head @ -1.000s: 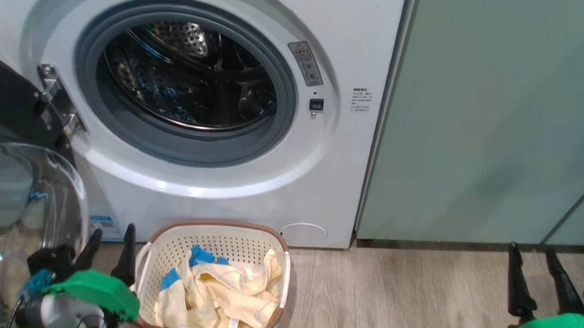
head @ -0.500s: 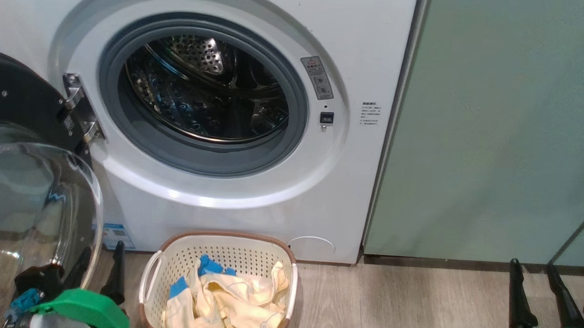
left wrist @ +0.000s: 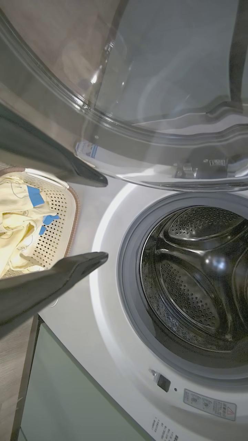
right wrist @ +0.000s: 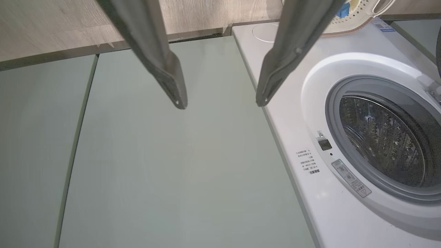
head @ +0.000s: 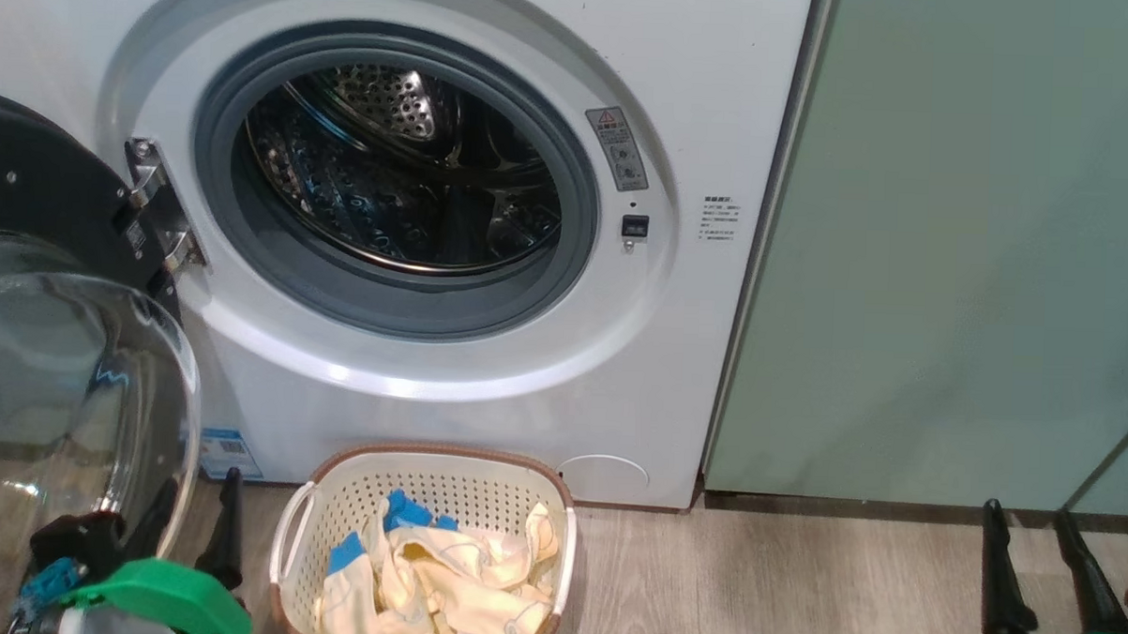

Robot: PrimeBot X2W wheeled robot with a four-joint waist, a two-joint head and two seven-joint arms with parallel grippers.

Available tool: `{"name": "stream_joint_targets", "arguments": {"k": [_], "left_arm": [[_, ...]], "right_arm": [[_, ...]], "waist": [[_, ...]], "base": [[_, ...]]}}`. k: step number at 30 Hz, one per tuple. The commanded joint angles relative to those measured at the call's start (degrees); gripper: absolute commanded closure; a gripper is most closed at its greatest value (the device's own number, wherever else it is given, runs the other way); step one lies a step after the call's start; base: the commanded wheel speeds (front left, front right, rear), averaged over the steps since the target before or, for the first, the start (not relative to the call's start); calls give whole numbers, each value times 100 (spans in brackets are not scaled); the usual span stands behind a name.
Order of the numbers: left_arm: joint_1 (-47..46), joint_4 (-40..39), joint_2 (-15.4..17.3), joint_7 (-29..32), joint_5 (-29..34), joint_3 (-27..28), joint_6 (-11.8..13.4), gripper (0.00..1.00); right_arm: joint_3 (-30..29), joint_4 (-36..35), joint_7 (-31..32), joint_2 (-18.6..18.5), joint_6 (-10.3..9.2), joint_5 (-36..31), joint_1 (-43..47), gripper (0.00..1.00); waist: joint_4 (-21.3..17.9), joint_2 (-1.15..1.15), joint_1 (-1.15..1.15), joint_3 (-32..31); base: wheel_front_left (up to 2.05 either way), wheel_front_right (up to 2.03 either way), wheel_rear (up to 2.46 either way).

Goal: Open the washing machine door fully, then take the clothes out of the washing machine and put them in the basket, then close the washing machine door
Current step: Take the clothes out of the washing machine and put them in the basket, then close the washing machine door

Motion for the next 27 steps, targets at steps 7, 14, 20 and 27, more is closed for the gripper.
{"name": "stream_joint_targets", "arguments": {"k": [7, 14, 20, 27], "left_arm": [[-258, -182, 228, -52, 87, 141, 10, 0], [-300, -160, 221, -52, 67, 114, 48, 0], [-303, -149, 223, -52, 36, 124, 34, 0], [-336, -128, 222, -52, 30, 122, 11, 0]], "right_arm": [[115, -200, -55, -93, 20, -42, -120, 0], [98, -177, -55, -106, 20, -23, -127, 0], [86, -174, -55, -110, 20, -29, -131, 0], [76, -174, -55, -96, 20, -40, -136, 0]], "waist": [[23, 0, 0, 20], [74, 0, 0, 22], [99, 0, 0, 1], [112, 0, 0, -2]], "base": [[-1, 1, 0], [-59, 59, 0], [-148, 148, 0], [-210, 210, 0]]}}
